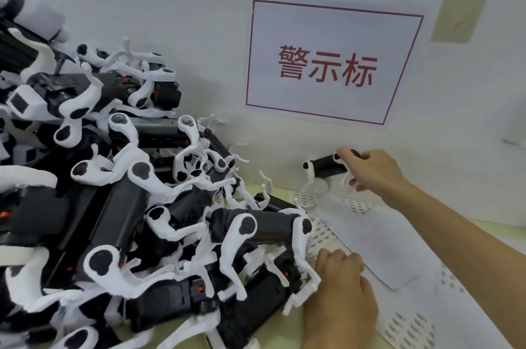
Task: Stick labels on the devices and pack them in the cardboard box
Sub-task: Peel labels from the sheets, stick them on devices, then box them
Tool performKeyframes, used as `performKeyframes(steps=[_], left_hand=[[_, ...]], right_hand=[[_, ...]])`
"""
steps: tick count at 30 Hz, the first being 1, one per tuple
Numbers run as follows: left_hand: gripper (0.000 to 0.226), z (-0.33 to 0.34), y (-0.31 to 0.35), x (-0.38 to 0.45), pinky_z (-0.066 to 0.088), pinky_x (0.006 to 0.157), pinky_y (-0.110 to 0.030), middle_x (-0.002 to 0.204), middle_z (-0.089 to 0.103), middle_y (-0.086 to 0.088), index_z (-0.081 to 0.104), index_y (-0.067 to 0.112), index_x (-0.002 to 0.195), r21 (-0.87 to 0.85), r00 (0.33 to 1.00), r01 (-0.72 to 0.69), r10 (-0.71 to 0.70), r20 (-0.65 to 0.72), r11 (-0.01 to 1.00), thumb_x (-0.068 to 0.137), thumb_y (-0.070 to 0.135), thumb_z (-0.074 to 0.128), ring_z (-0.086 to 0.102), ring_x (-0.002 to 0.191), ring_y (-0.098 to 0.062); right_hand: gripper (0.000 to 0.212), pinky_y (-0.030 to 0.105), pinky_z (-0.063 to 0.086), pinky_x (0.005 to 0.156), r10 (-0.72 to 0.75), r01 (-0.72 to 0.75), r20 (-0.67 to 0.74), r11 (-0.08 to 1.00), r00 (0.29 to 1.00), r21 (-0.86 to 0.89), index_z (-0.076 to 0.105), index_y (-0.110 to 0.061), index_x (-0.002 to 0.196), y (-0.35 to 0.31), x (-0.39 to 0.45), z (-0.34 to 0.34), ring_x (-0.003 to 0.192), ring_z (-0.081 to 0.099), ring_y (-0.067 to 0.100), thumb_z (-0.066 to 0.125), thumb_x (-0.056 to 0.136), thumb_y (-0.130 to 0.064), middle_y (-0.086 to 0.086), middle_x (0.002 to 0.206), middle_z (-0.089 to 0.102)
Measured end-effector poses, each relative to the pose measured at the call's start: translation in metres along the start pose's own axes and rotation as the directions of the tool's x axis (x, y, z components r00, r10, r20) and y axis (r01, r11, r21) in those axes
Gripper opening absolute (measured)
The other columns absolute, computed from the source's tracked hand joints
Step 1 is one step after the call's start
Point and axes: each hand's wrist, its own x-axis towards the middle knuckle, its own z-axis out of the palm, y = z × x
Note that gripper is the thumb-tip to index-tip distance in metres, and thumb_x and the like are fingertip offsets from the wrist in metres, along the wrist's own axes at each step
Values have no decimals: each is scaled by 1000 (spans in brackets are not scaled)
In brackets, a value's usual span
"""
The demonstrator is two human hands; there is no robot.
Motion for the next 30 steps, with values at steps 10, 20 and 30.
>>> performKeyframes(steps=[10, 20, 30], left_hand=[[48, -10, 12, -10, 40, 99, -22, 142, 39, 16, 31, 36, 146, -314, 973, 169, -209, -98, 934, 101, 24, 40, 46, 124, -6], [57, -6, 14, -5, 25, 104, 2, 154, 9, 29, 33, 52, 143, -459, 957, -30, -106, -268, 888, 98, 29, 61, 10, 132, 29], [56, -9, 13, -4, 56, 91, -32, 128, 27, 26, 51, 55, 109, -468, 925, -15, -165, -342, 884, 87, 9, 75, 57, 115, -18]], right_hand=[[31, 42, 56, 73, 49, -7, -124, 949, 991, 315, 75, -26, 89, 111, -86, -75, 69, 73, 23, 56, 93, -51, -2, 77, 75], [21, 28, 60, 76, -123, 51, 125, 882, 985, 468, 74, -28, 113, 119, -123, -54, 97, 72, 11, 66, 94, -22, -8, 107, 75], [27, 2, 43, 76, -151, 144, 46, 982, 987, 123, 62, -36, 124, 122, -123, -68, 102, 56, -21, 57, 99, -28, -27, 113, 65]])
